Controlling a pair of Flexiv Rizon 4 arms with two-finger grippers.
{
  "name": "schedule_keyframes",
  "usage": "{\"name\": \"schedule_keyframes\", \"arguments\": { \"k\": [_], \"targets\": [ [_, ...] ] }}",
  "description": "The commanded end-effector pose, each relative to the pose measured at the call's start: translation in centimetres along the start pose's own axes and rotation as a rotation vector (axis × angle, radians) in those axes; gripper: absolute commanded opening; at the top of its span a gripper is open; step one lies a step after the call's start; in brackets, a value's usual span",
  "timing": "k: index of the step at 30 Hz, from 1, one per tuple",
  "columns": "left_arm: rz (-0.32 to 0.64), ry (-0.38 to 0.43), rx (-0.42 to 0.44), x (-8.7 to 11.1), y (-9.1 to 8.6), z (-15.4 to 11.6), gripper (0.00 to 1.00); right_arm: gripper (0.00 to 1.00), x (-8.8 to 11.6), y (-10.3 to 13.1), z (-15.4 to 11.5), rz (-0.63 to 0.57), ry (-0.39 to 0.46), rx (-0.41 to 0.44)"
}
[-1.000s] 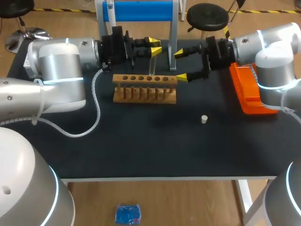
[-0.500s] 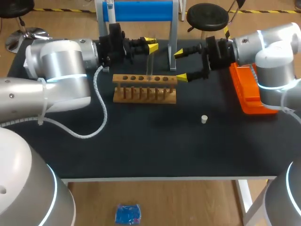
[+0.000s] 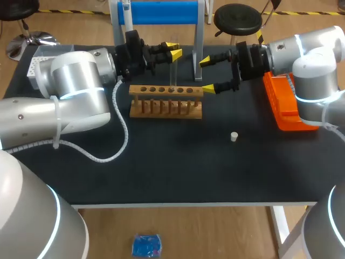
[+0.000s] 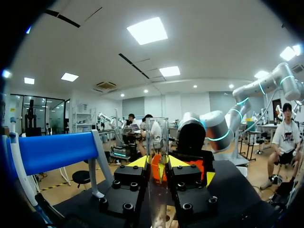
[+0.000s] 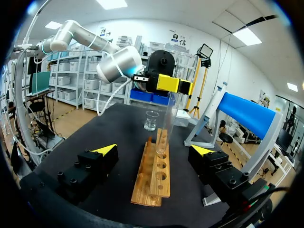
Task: Invert the test tube, pick up the pipette, mount the tip to pipette, aspirate from beaker and dispense into the tube, eject the tip, return the pipette, and cap with the stopper.
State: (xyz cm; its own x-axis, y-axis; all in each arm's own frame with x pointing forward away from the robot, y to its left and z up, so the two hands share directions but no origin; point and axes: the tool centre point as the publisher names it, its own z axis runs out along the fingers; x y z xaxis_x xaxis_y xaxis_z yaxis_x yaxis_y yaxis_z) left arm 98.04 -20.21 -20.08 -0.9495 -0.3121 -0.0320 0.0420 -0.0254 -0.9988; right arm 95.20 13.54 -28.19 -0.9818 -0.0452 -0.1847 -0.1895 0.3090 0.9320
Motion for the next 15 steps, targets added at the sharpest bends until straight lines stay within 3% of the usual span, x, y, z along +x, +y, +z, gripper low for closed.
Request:
{"name": "schedule_keyframes", "arguments": {
  "k": [1,15],
  "targets": [
    [0.002,0.0,0.016,-0.51,0.41,-0.2,0.0,1.0,0.01,-0.01,0.01,-0.001,-0.001,0.001],
    [0.009,-0.006,0.034,-1.16,1.35,-1.03,0.0,1.0,0.01,-0.01,0.01,-0.001,-0.001,0.001]
  ]
}}
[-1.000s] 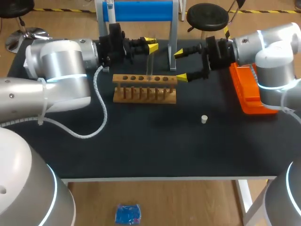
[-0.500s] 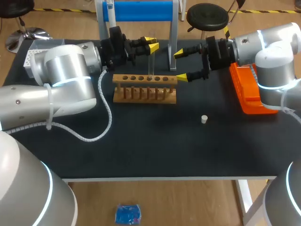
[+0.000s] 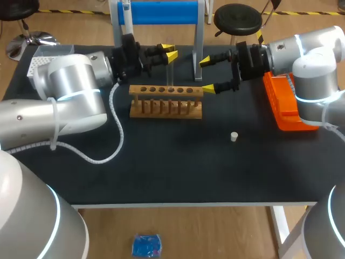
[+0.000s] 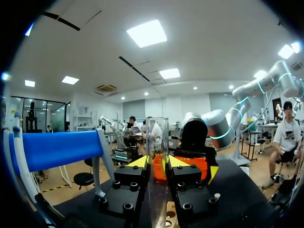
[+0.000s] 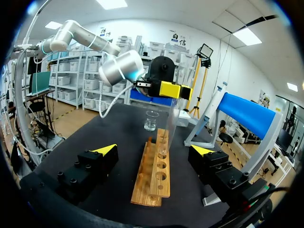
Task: Invert the test tube, pick up the pipette, mount the tip to pipette, aspirate from beaker and dispense into the tube, eject the tip, return the pipette, and cap with the stopper.
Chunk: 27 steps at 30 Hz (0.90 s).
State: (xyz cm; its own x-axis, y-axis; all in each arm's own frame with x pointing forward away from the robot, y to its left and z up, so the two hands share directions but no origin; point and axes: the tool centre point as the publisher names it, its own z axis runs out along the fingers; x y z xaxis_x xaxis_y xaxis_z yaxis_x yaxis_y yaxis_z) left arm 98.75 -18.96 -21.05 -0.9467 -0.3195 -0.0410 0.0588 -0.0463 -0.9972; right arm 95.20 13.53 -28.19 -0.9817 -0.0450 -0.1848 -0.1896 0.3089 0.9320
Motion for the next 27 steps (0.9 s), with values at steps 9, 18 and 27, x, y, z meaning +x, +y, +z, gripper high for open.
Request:
{"name": "schedule_keyframes", "arguments": {
  "k": [9,18,27],
  "targets": [
    [0.014,0.012,0.027,0.1,1.4,0.2,0.0,1.0,0.0,0.0,0.0,-0.001,-0.001,0.001],
    [0.031,0.011,0.029,0.0,2.3,0.3,0.0,1.0,0.0,0.0,0.0,-0.001,-0.001,0.001],
    [0.022,0.017,0.018,0.1,3.1,0.3,0.0,1.0,0.0,0.0,0.0,-0.001,-0.001,0.001]
  ]
}}
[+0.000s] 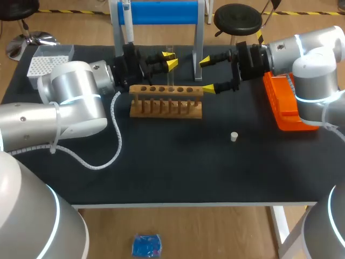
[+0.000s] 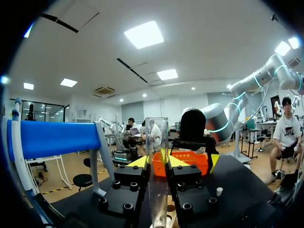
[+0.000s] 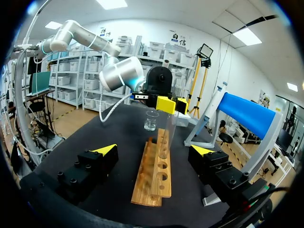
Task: Invert the test tube, pick up the pipette, mount the tip to pipette, aspirate from beaker and dispense into the tube, eject the tip, return the pipette, and cap with the stopper.
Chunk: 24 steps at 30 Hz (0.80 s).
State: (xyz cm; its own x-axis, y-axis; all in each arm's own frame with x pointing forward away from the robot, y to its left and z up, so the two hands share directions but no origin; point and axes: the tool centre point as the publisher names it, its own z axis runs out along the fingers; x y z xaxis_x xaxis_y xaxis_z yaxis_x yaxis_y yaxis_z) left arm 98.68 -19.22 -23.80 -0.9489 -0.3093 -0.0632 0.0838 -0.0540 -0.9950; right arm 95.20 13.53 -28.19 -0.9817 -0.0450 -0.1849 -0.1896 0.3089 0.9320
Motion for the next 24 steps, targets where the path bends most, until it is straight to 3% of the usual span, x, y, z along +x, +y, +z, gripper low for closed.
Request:
{"name": "schedule_keyframes", "arguments": {
  "k": [1,24],
  "targets": [
    [0.002,0.005,0.002,-0.1,0.4,0.2,0.0,1.0,0.0,0.0,0.0,-0.001,-0.001,0.001],
    [-0.023,-0.02,-0.022,0.2,3.7,-0.3,0.0,1.0,0.0,0.0,0.0,-0.001,-0.001,0.001]
  ]
}}
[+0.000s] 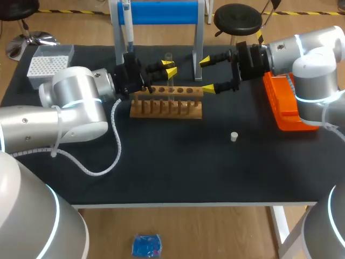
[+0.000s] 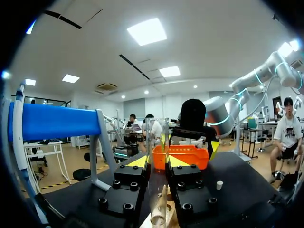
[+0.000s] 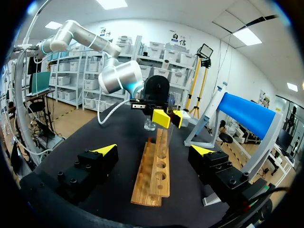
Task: Invert the test tube, pick up the pipette, mount the tip to pipette, aspirate from beaker and dispense into the tube, eject the tip, return the pipette, and cap with the stopper.
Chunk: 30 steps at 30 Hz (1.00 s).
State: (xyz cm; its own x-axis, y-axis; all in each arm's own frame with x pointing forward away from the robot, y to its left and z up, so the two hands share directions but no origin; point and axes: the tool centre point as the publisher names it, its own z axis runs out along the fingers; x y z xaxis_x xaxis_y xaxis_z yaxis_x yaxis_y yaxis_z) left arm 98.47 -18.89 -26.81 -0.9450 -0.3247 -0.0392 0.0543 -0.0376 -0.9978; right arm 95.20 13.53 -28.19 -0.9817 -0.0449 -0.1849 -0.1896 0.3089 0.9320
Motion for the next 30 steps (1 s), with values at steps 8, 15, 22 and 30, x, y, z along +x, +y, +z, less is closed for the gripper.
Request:
{"name": "schedule_keyframes", "arguments": {
  "k": [8,15,22,30],
  "targets": [
    [-0.011,-0.003,-0.004,-0.2,1.7,0.5,0.0,1.0,0.0,0.0,0.0,-0.001,-0.001,0.001],
    [-0.025,-0.004,-0.009,-0.1,2.4,0.9,0.0,1.0,0.0,0.0,0.0,-0.001,-0.001,0.001],
    [-0.028,-0.011,-0.015,-0.1,2.6,0.8,0.0,1.0,0.0,0.0,0.0,-0.001,-0.001,0.001],
    [0.014,0.023,-0.112,0.3,0.5,0.3,1.0,1.0,0.0,0.0,0.0,-0.001,-0.001,0.001]
  ]
}}
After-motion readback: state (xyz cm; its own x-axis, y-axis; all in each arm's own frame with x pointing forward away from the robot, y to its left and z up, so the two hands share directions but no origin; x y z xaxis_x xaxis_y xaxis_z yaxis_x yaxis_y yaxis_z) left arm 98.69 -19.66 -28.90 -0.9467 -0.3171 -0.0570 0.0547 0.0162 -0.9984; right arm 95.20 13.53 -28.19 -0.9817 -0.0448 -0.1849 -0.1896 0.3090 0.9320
